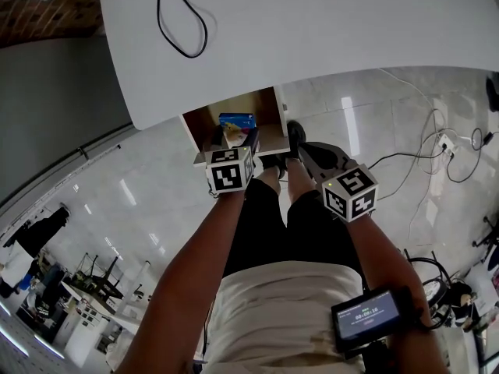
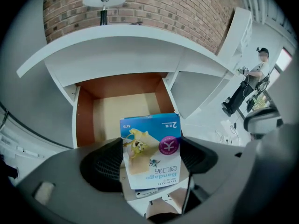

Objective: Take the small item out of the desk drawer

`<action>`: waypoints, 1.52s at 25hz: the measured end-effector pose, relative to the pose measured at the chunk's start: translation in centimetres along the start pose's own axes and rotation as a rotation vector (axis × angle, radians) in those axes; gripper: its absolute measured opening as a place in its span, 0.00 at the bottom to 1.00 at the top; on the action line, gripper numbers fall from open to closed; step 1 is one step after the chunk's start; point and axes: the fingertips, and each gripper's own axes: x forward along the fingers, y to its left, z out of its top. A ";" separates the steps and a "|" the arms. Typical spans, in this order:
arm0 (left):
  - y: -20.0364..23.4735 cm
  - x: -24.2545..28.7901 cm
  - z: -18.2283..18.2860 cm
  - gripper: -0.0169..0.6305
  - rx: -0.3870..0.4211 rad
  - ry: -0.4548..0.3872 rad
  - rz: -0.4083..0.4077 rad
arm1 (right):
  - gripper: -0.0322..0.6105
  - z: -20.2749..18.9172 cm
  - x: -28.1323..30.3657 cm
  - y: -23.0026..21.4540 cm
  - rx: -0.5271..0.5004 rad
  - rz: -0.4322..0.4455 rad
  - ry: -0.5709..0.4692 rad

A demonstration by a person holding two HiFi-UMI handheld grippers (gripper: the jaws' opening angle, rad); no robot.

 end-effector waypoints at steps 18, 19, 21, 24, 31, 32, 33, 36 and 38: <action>-1.3 -6.3 2.8 0.61 -0.013 -0.059 -0.015 | 0.06 2.2 -3.3 2.0 -0.042 -0.008 0.004; -1.6 -6.5 2.8 0.61 -0.025 -0.061 -0.024 | 0.06 2.2 -3.5 2.0 -0.047 -0.013 0.012; -1.9 -6.9 2.6 0.61 -0.043 -0.068 -0.044 | 0.06 2.3 -3.7 2.0 -0.056 -0.025 0.023; -1.1 -7.9 2.4 0.61 -0.050 -0.069 -0.059 | 0.06 2.9 -3.3 3.2 -0.065 -0.026 0.021; -0.8 -10.8 3.3 0.61 -0.059 -0.098 -0.062 | 0.06 5.4 -3.8 4.8 -0.103 -0.005 0.004; -0.9 -11.2 3.4 0.61 -0.060 -0.103 -0.066 | 0.06 5.6 -3.9 5.0 -0.108 -0.005 0.004; -1.0 -11.5 3.5 0.61 -0.061 -0.110 -0.070 | 0.06 5.9 -4.0 5.1 -0.113 -0.006 0.004; -0.9 -12.8 4.1 0.61 -0.067 -0.133 -0.080 | 0.06 6.8 -4.3 6.0 -0.132 -0.003 0.002; -0.7 -13.8 4.5 0.61 -0.070 -0.150 -0.086 | 0.06 7.6 -4.4 6.8 -0.143 0.000 -0.005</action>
